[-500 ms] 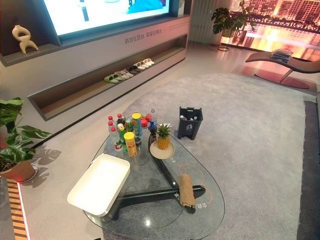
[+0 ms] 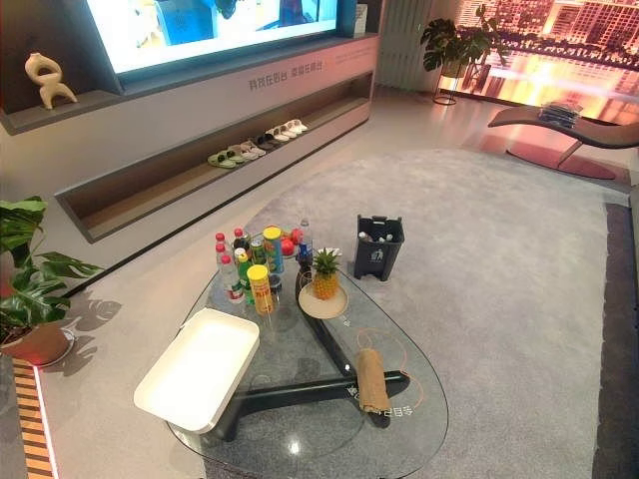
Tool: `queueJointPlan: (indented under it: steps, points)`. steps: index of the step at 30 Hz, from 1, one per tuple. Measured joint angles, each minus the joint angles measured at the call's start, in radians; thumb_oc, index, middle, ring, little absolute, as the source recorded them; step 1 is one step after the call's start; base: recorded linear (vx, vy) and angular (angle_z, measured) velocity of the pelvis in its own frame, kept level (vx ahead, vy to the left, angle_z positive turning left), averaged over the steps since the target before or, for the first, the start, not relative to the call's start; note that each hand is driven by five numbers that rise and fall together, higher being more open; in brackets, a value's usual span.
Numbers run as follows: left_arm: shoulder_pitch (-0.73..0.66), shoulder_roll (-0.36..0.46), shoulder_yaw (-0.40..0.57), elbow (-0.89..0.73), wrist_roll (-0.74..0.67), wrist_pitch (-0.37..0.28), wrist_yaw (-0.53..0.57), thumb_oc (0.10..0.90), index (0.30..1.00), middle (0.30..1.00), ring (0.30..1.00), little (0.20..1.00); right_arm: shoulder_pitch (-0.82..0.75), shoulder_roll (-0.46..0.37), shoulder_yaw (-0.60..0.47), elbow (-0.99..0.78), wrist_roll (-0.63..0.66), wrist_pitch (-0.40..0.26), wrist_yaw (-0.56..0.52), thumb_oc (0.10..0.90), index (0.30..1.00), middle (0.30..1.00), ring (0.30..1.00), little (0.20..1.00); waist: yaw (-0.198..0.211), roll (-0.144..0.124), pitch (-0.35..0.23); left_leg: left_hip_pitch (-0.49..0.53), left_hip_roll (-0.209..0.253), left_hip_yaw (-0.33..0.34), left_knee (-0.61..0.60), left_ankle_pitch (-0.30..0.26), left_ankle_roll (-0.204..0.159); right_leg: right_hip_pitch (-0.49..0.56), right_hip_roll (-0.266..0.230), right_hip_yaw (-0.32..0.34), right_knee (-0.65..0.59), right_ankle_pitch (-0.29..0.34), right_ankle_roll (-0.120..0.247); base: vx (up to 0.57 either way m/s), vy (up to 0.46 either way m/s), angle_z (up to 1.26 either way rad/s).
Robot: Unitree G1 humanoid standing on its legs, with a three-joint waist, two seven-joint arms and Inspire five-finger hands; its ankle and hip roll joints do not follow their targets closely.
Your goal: Wipe the table with a cloth and put it in the basket.
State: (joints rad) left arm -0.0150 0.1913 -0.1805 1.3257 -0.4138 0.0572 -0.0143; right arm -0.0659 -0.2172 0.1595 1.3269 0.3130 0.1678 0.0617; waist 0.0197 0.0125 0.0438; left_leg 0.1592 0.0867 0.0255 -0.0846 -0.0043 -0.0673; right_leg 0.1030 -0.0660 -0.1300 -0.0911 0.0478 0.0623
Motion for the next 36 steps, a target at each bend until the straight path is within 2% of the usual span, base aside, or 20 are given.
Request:
queueJointPlan:
  steps: [14, 20, 26, 34, 36]
  points:
    - [-0.002, 0.004, 0.007, 0.012, 0.003, -0.015, 0.006, 0.800, 0.900, 0.900, 0.900, 0.900, 0.002, 0.005, 0.000, 0.001, -0.005, -0.015, 0.001, 0.800, 0.900, 0.900, 0.900, 0.900, 0.000, -0.016, 0.005, -0.002, 0.002, 0.008, 0.000, 0.000, 0.000, -0.004, -0.001, 0.002, 0.000, 0.000, 0.000, 0.00, 0.000, 0.00]
    - [-0.006, 0.006, 0.007, 0.019, 0.006, -0.037, 0.028, 0.800, 0.900, 0.900, 0.900, 0.900, 0.003, 0.009, 0.007, -0.002, -0.012, -0.071, -0.011, 0.800, 0.900, 0.900, 0.900, 0.900, 0.000, -0.017, 0.025, -0.018, 0.004, 0.018, 0.000, 0.000, -0.001, -0.025, -0.002, 0.002, -0.001, 0.003, -0.001, 0.02, -0.004, -0.05]
    - [-0.014, 0.009, 0.004, 0.011, 0.026, -0.043, 0.051, 0.800, 0.900, 0.900, 0.900, 0.900, 0.004, 0.018, 0.008, -0.021, -0.006, -0.124, -0.081, 0.800, 0.900, 0.900, 0.900, 0.900, -0.002, -0.020, 0.051, -0.027, 0.002, 0.020, 0.000, 0.000, 0.000, -0.040, -0.003, 0.006, 0.001, 0.005, -0.001, 0.01, 0.007, -0.01]
    - [-0.034, 0.001, -0.010, -0.022, 0.029, -0.063, 0.073, 0.800, 0.900, 0.900, 0.900, 0.900, 0.001, 0.016, 0.025, -0.083, -0.001, -0.255, -0.242, 0.800, 0.900, 0.900, 0.900, 0.900, -0.025, 0.012, 0.114, -0.079, -0.006, 0.031, 0.014, 0.001, 0.000, -0.095, -0.003, 0.026, 0.005, 0.018, 0.002, -0.07, 0.018, -0.05]
    - [-0.052, 0.002, -0.045, -0.035, 0.022, -0.072, 0.082, 0.800, 0.900, 0.900, 0.900, 0.900, -0.002, 0.012, 0.047, -0.122, 0.001, -0.279, -0.281, 0.800, 0.900, 0.900, 0.900, 0.900, -0.025, 0.019, 0.133, -0.121, -0.009, 0.032, 0.037, 0.000, 0.000, -0.125, -0.005, 0.025, 0.006, 0.024, 0.001, -0.21, -0.003, 0.00]
